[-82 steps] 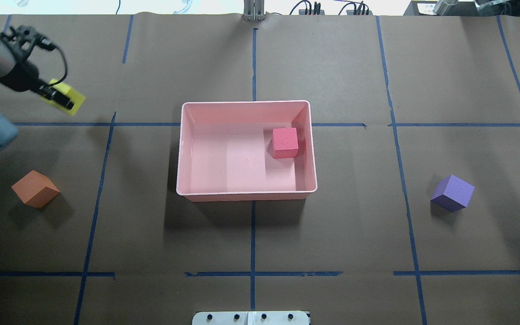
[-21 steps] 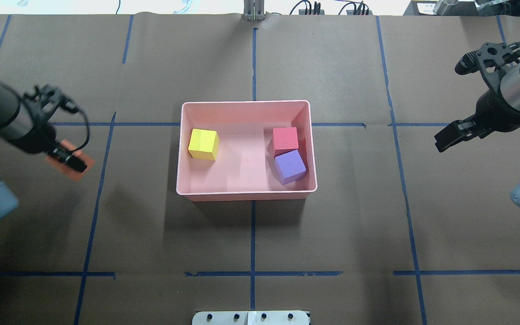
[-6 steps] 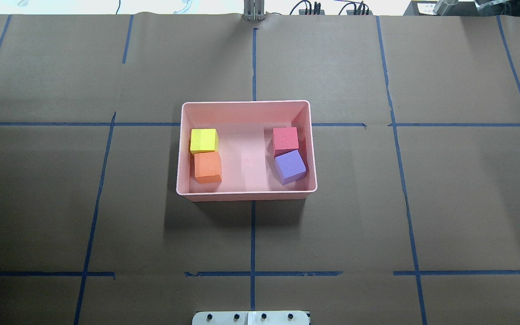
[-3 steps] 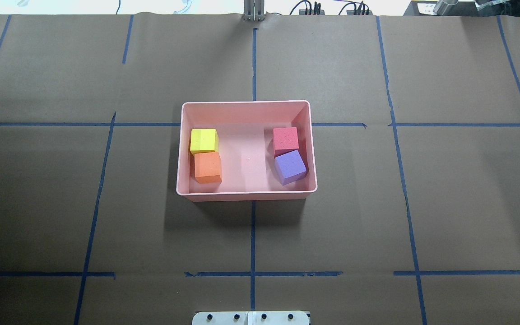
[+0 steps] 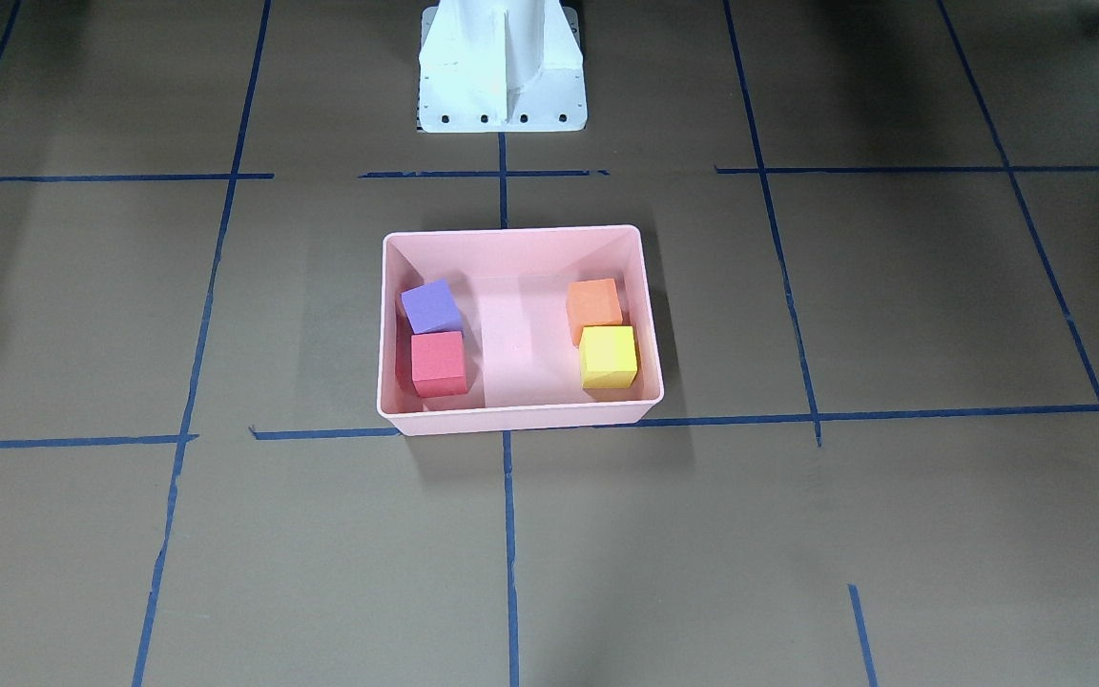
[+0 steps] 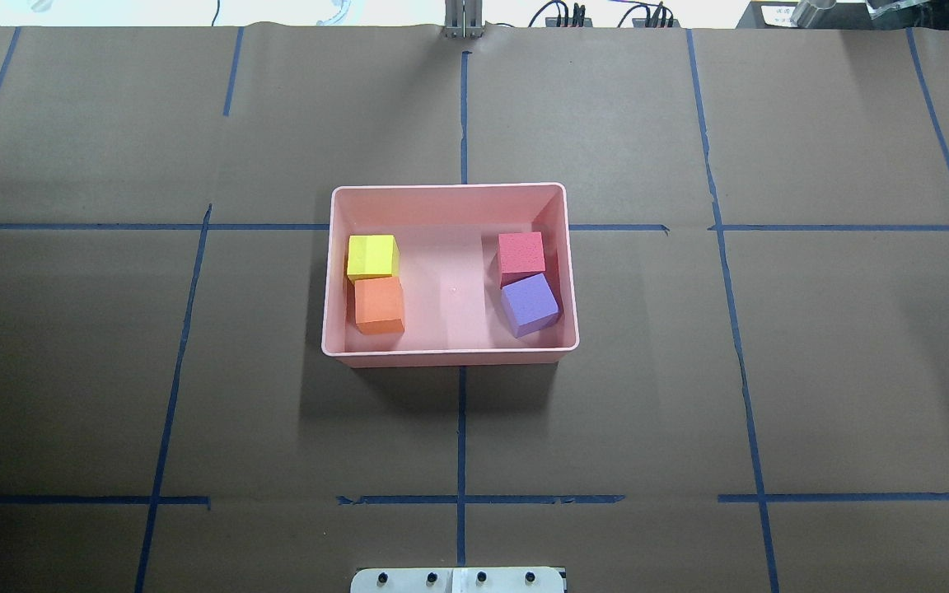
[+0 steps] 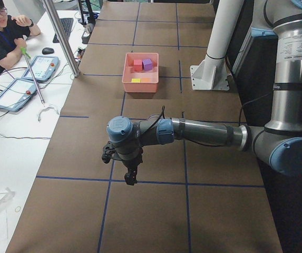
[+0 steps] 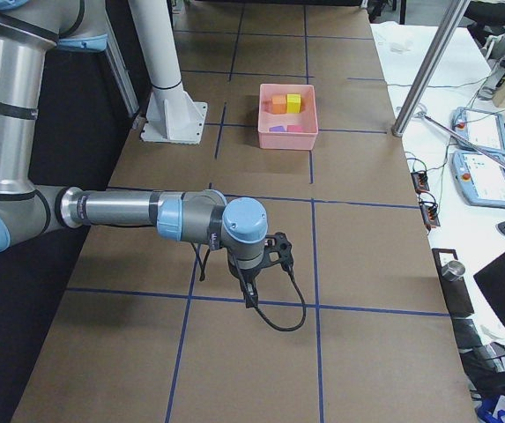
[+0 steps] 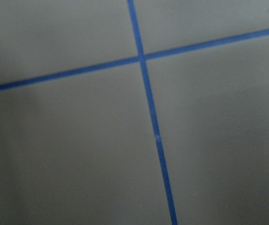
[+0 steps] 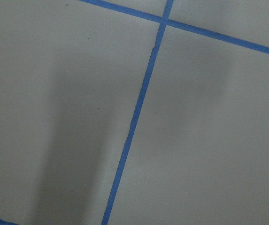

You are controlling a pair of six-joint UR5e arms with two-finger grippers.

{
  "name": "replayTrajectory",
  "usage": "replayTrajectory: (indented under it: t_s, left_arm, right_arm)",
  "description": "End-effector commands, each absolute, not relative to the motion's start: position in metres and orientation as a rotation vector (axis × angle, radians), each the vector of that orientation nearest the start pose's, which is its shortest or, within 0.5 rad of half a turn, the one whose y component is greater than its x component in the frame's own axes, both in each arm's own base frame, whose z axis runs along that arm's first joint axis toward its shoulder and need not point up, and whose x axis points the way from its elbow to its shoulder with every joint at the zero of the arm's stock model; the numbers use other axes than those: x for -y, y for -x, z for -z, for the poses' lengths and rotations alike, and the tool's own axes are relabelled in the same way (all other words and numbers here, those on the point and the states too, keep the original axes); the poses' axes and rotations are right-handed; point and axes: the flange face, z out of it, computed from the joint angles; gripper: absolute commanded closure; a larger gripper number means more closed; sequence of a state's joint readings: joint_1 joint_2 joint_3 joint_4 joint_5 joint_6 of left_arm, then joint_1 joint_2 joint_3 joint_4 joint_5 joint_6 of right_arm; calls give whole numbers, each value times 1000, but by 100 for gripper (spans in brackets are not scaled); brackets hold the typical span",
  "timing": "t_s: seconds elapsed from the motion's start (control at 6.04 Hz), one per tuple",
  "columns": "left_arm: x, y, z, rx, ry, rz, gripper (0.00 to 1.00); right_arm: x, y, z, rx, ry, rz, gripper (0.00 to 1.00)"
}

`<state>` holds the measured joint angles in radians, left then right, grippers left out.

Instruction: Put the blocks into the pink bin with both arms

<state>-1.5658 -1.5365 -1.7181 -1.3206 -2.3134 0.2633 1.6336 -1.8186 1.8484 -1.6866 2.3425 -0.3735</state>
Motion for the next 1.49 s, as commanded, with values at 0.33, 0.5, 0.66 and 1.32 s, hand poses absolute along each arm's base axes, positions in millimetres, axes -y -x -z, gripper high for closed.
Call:
replayTrajectory:
  t_s: [0.33,0.5,0.66,1.32]
  left_arm:
    - [464,62,-626,-761,22,-213,0]
    - [464,62,-626,-761,21,-214,0]
    - [463,62,-627,-762,24,-214,0]
    - [464,62,-628,-762,23,-214,0]
  right_arm:
    - [380,-88,-647,769,-91,265,0]
    - [380,-88,-644,771,-98,270,0]
    - [381,-88,-644,768,-99,271,0]
    - [380,-88,-643,772,-101,271,0]
